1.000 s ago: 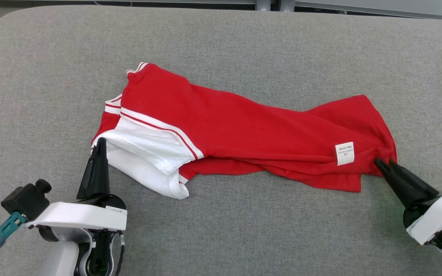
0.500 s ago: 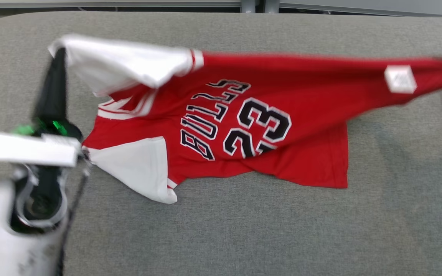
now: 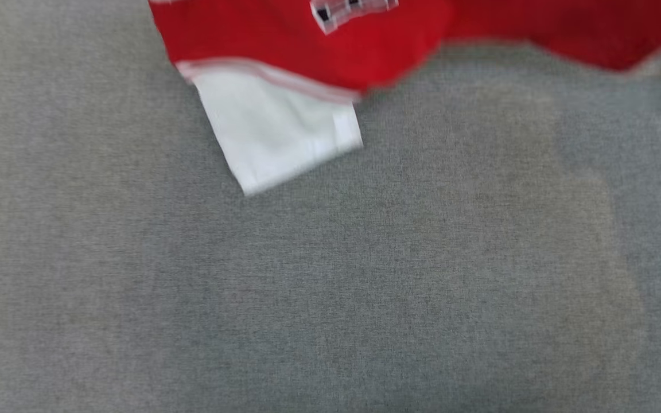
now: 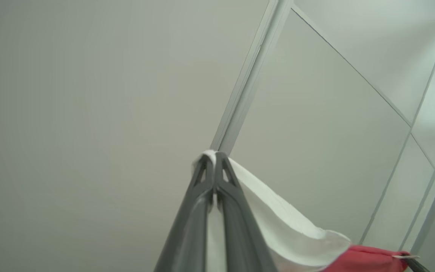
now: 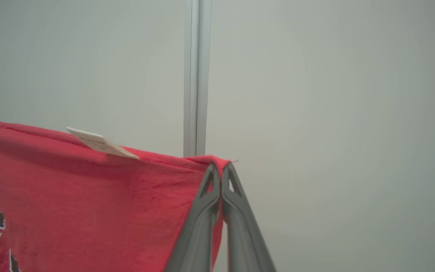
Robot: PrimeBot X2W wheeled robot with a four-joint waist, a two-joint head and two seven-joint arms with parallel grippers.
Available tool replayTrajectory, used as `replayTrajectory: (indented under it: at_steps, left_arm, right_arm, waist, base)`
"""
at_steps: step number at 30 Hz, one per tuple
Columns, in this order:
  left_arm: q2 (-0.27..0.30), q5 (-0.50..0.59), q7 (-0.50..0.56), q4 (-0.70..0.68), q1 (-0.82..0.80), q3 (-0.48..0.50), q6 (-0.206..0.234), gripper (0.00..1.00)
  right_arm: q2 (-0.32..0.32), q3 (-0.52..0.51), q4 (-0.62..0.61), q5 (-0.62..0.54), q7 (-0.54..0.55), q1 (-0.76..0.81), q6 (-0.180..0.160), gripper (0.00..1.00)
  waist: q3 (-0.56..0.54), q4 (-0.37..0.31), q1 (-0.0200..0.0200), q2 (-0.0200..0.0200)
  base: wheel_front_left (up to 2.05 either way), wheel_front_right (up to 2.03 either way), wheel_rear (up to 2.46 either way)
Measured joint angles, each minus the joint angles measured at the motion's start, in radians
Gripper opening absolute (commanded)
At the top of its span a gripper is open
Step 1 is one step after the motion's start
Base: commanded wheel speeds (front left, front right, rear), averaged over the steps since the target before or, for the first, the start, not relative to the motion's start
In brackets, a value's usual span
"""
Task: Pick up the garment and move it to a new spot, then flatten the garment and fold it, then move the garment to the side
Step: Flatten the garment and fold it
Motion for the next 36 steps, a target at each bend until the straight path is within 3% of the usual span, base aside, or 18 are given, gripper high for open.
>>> replayTrajectory:
  at_steps: [4,7,12,21,22,29,36]
  left_arm:
    - [-0.019,0.070,-0.109,0.154,-0.198,-0.031,-0.074,0.00]
    - [-0.037,0.088,-0.190,0.228,-0.303,-0.044,-0.115,0.00]
    - [-0.053,0.039,-0.254,0.261,-0.281,-0.075,-0.138,0.00]
    - [0.066,-0.161,-0.281,0.025,0.185,-0.222,-0.141,0.00]
    - [0.066,-0.161,-0.281,0.025,0.185,-0.222,-0.141,0.00]
    - [0.210,-0.226,-0.351,-0.189,0.647,-0.238,-0.142,0.00]
    - [0.264,-0.276,-0.397,-0.355,1.077,-0.239,-0.082,0.00]
  right_arm:
    - [0.066,0.027,0.123,-0.114,-0.058,-0.157,0.000,0.00]
    - [0.079,0.049,0.178,-0.188,-0.134,-0.242,0.000,0.00]
    - [0.083,0.142,0.179,-0.198,-0.186,-0.236,0.000,0.00]
    - [0.004,0.311,0.099,-0.046,-0.198,0.028,0.000,0.00]
    - [0.004,0.311,0.099,-0.046,-0.198,0.028,0.000,0.00]
    - [-0.065,0.249,-0.077,0.047,-0.199,0.336,0.000,0.00]
    - [-0.115,0.183,-0.181,0.120,-0.200,0.701,0.000,0.00]
  waist:
    - [0.048,-0.015,0.0000,0.0000]
    - [0.081,-0.019,-0.0001,0.0000]
    - [0.120,-0.003,0.0000,0.0000]
    - [0.112,0.035,0.0000,0.0000]
    - [0.112,0.035,0.0000,0.0000]
    - [0.035,0.045,0.0000,0.0000]
    - [-0.067,0.038,0.0000,0.0000]
  base:
    - [0.00,0.00,0.00]
    - [0.00,0.00,0.00]
    - [0.00,0.00,0.00]
    - [0.00,0.00,0.00]
    - [0.00,0.00,0.00]
    - [0.00,0.00,0.00]
    - [0.00,0.00,0.00]
